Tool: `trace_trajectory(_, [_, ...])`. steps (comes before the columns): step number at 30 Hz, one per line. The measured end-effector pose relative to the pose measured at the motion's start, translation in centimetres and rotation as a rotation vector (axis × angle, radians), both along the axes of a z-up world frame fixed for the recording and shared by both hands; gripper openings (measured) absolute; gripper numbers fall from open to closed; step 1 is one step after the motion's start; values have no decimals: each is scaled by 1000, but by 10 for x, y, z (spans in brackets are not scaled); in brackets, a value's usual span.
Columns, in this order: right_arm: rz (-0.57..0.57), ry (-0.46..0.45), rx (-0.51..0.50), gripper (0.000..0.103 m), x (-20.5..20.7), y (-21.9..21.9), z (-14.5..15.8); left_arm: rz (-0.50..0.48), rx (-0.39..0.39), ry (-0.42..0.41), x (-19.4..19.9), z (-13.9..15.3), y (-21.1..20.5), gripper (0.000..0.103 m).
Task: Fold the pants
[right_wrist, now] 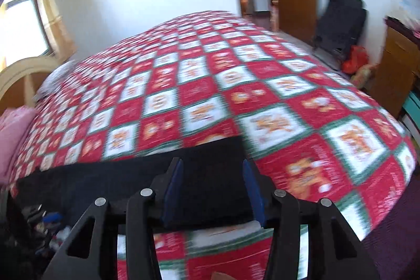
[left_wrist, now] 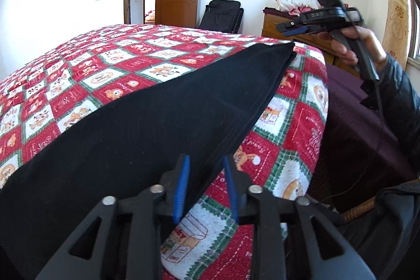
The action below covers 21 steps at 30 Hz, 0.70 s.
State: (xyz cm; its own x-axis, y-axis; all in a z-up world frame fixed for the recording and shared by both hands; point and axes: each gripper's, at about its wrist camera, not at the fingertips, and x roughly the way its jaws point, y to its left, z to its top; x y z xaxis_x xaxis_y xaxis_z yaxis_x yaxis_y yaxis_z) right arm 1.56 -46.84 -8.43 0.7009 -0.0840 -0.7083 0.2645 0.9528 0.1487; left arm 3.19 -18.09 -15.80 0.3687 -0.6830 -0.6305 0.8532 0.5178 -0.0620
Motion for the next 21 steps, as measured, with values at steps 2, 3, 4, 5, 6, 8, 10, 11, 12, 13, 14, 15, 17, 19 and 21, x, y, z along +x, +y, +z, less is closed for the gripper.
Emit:
trace_trajectory(2, [108, 37, -28, 49, 7, 31, -9, 10, 33, -20, 0, -3, 0, 34])
trace_trajectory(3, [150, 63, -62, 49, 11, 46, -15, 15, 47, -30, 0, -5, 1, 34])
trace_trajectory(4, [195, 95, -117, 49, 14, 64, -24, 21, 51, -34, 0, -5, 3, 34])
trace_trajectory(5, [236, 123, -177, 49, 16, 80, -32, 26, 51, -36, 0, -5, 4, 34])
trace_trajectory(6, [264, 143, -227, 49, 17, 92, -39, 40, 52, -28, 3, -6, 6, 34])
trace_trajectory(8, [311, 186, -322, 49, 18, 110, -54, 59, 62, -8, 8, -10, 8, 37])
trace_trajectory(10, [320, 215, -438, 49, 17, 120, -65, 69, 46, 14, 12, -13, 11, 37])
trace_trajectory(11, [330, 222, -488, 49, 16, 124, -69, 71, 32, 30, 14, -14, 12, 37])
trace_trajectory(12, [337, 226, -522, 49, 15, 127, -71, 74, 18, 47, 16, -14, 14, 37])
trace_trajectory(13, [333, 229, -529, 49, 13, 127, -70, 74, 13, 53, 17, -13, 15, 37])
trace_trajectory(14, [326, 231, -515, 49, 12, 124, -67, 75, 10, 57, 17, -13, 15, 37])
trace_trajectory(15, [315, 231, -479, 49, 11, 115, -62, 75, 7, 61, 18, -14, 16, 37])
trace_trajectory(17, [239, 209, -355, 49, 8, 84, -45, 75, 5, 60, 17, -14, 15, 37])
trace_trajectory(19, [120, 158, -205, 49, -1, 47, -27, 81, -3, 57, 15, -12, 16, 37])
trace_trajectory(21, [-6, 85, -30, 49, -16, 4, -12, 82, -24, 51, 14, -9, 18, 37])
